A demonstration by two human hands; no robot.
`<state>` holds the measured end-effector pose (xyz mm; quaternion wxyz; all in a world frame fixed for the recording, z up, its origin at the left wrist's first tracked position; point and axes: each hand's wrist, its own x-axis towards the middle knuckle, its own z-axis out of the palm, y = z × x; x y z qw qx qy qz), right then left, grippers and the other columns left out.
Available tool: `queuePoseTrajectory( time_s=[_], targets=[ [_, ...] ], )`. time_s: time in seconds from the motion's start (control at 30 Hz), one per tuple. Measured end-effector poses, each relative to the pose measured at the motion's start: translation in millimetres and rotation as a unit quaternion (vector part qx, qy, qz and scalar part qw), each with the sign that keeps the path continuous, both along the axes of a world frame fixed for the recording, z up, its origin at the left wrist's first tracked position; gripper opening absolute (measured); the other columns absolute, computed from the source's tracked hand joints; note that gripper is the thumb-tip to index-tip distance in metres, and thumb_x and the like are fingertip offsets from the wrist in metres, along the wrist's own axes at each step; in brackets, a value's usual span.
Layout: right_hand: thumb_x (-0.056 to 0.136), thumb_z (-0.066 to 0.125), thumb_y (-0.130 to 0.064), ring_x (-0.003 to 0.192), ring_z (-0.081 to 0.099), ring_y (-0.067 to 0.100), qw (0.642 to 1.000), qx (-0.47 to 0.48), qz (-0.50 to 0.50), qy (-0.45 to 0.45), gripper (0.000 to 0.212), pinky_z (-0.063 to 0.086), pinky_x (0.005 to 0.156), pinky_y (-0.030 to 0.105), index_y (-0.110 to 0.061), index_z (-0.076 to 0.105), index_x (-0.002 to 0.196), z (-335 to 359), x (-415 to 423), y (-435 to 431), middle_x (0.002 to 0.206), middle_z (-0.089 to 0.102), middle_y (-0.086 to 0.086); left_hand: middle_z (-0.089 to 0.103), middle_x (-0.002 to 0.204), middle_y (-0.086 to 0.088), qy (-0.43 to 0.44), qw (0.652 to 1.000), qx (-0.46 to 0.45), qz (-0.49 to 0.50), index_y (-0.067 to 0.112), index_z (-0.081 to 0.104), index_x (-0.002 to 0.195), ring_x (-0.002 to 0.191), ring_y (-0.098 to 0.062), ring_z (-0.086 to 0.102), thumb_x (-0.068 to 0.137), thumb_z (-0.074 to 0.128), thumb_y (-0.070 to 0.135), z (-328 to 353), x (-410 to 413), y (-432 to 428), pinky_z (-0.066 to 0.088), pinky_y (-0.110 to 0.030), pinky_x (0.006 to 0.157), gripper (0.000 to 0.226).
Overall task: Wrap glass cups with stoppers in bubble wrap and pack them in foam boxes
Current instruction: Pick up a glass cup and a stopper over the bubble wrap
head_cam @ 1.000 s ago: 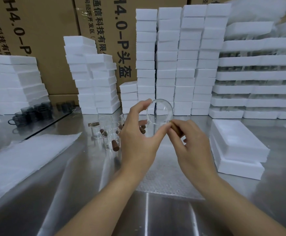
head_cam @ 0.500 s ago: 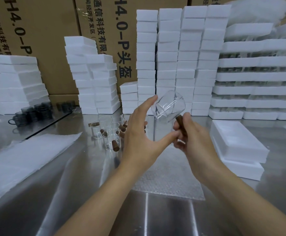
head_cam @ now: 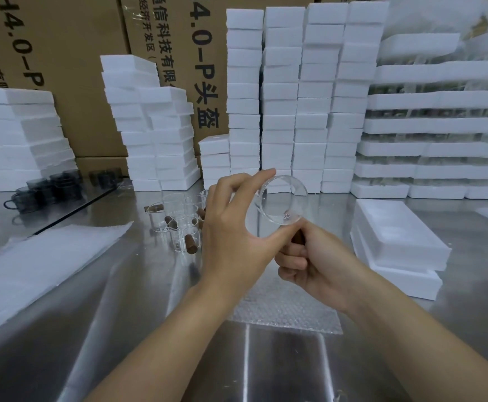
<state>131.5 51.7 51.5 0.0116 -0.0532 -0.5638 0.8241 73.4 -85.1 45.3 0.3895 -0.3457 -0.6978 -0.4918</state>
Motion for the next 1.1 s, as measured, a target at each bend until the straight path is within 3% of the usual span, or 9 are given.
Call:
queuePoseTrajectory(
  time_s=[0.17,0.33,0.5,0.6,0.7,0.77,0.9,1.0,1.1],
  targets=[
    [0.103,0.062,-0.037,0.052,0.044,0.011,0.996,-0.008,-0.072,0.055,0.031,0.039,0.051,0.023,-0.022,0.065,0.076,1,-2,6,0.062,0.045,-0.003,0.051,0.127,0.026,-0.035,0.999,-0.006,0.009,0.045,0.052,0.14,0.125,-0.007,0.055,0.077,0.092,0.049,-4,-7,1,0.052,-0.028,0.092,0.075],
    [0.095,0.075,-0.043,0.061,0.064,0.01,0.936,0.177,-0.245,0.178,0.025,0.049,0.056,0.016,-0.018,0.075,0.092,3,-2,11,0.073,0.072,0.0,0.048,0.122,0.029,-0.097,0.991,-0.088,0.007,0.065,0.036,0.148,0.113,0.0,0.058,0.075,0.091,0.055,-12,-15,0,0.061,-0.035,0.083,0.091],
    [0.1,0.057,-0.059,0.073,0.067,0.009,0.916,0.243,-0.232,0.22,0.031,0.05,0.061,0.021,-0.033,0.073,0.102,-2,-1,8,0.097,0.077,-0.007,0.062,0.12,0.027,-0.196,0.979,-0.05,-0.015,0.057,0.048,0.144,0.112,0.006,0.06,0.071,0.093,0.061,-15,-20,1,0.058,-0.029,0.09,0.086],
    [0.097,0.048,-0.054,0.093,0.069,0.01,0.914,0.25,-0.228,0.224,0.03,0.054,0.075,0.032,-0.045,0.069,0.116,-4,-4,11,0.111,0.073,-0.013,0.072,0.117,0.019,-0.307,0.944,0.009,-0.119,0.052,0.055,0.144,0.112,0.01,0.064,0.072,0.094,0.06,-5,-19,-2,0.047,-0.017,0.088,0.083],
    [0.086,0.062,-0.03,0.111,0.068,0.004,0.932,0.244,-0.143,0.224,0.05,0.053,0.09,0.032,-0.044,0.064,0.134,-7,-6,16,0.127,0.069,-0.021,0.08,0.114,0.019,-0.409,0.878,0.051,-0.242,0.04,0.06,0.144,0.107,0.006,0.072,0.076,0.087,0.061,7,-14,-3,0.048,-0.026,0.088,0.077],
    [0.085,0.073,-0.03,0.118,0.064,-0.003,0.928,0.271,-0.106,0.232,0.058,0.049,0.095,0.027,-0.046,0.059,0.14,-7,-6,16,0.134,0.064,-0.026,0.08,0.119,0.012,-0.447,0.845,0.064,-0.286,0.035,0.068,0.139,0.105,0.0,0.073,0.076,0.08,0.065,9,-12,-3,0.049,-0.033,0.09,0.07],
    [0.087,0.087,-0.032,0.124,0.061,-0.002,0.887,0.344,-0.173,0.254,0.059,0.052,0.098,0.028,-0.042,0.06,0.138,-9,-8,17,0.13,0.066,-0.025,0.077,0.13,0.005,-0.487,0.794,0.076,-0.356,0.035,0.075,0.129,0.116,-0.008,0.07,0.077,0.076,0.063,7,-12,-4,0.049,-0.036,0.092,0.059],
    [0.085,0.086,-0.027,0.129,0.054,-0.002,0.804,0.466,-0.259,0.264,0.065,0.043,0.106,0.021,-0.039,0.058,0.143,-11,-8,22,0.135,0.062,-0.026,0.063,0.147,0.002,-0.441,0.84,0.118,-0.294,0.043,0.051,0.152,0.13,-0.014,0.062,0.077,0.08,0.05,-1,-19,-1,0.052,-0.035,0.094,0.08],
    [0.088,0.083,-0.023,0.133,0.042,-0.003,0.717,0.576,-0.284,0.27,0.071,0.026,0.11,0.009,-0.037,0.052,0.15,-13,-8,27,0.139,0.051,-0.027,0.039,0.16,0.017,-0.22,0.966,-0.03,-0.133,0.062,0.024,0.159,0.146,-0.005,0.041,0.084,0.077,0.041,-9,-22,-9,0.042,-0.027,0.108,0.094]
  ],
)
